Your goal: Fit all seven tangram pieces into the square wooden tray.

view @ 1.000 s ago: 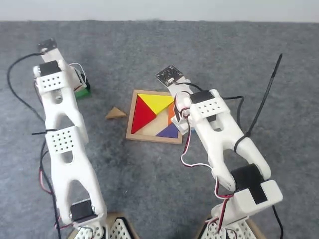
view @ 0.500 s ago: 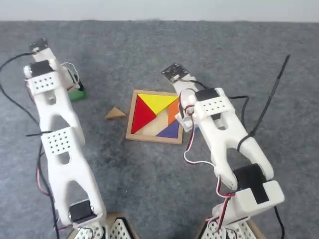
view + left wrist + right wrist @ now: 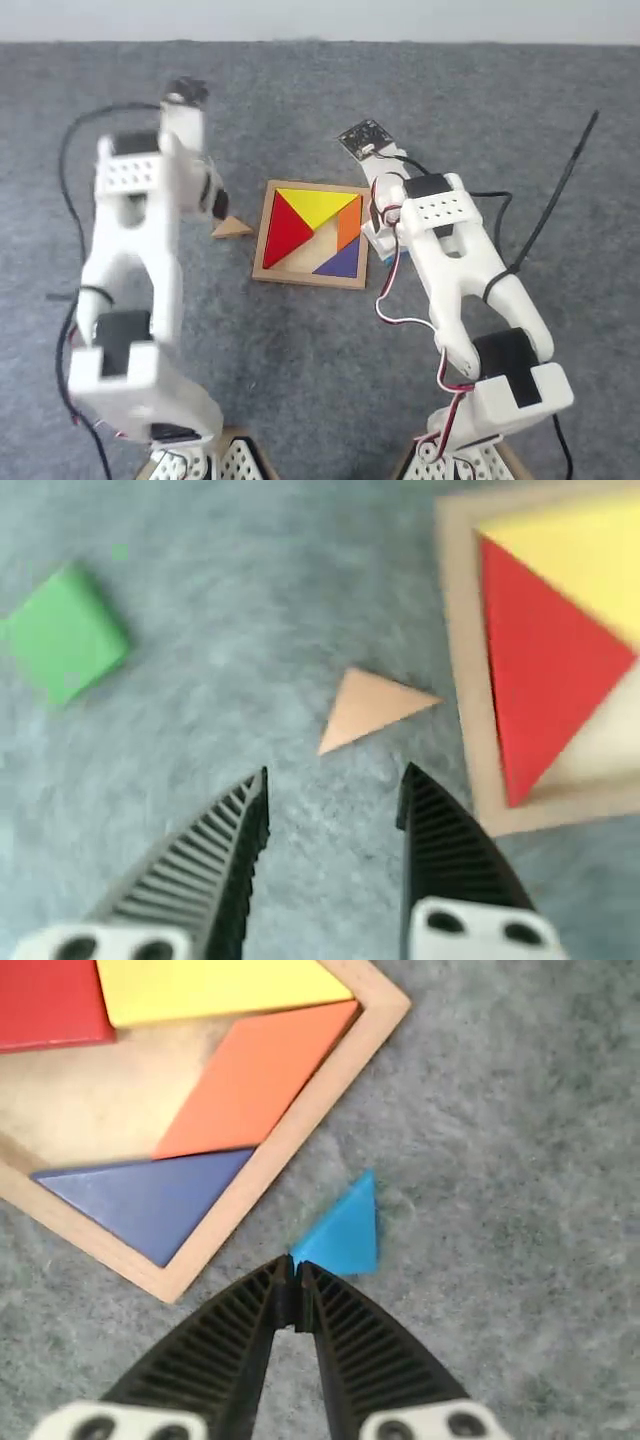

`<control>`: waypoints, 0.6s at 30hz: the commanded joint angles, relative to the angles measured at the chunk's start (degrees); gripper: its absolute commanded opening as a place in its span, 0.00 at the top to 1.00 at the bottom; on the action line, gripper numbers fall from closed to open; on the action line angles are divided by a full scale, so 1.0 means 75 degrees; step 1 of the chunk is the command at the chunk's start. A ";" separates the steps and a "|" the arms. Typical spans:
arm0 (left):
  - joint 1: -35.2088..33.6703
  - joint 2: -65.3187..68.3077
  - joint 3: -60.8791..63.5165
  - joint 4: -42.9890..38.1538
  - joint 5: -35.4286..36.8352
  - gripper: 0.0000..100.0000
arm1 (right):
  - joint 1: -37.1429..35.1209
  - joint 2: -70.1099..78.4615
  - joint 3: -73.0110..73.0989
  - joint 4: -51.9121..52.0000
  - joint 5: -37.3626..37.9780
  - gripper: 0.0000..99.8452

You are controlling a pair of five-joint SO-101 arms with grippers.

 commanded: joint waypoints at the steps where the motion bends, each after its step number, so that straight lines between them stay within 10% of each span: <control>1: 0.0105 -0.0903 0.2057 -0.1934 -0.3024 0.80 | 0.0053 -0.0064 -0.0410 -0.0123 0.0070 0.99; 18: 0.0692 0.0094 0.1096 -0.1875 -0.6435 0.81 | 0.0088 -0.0076 -0.0422 -0.0123 0.0070 0.99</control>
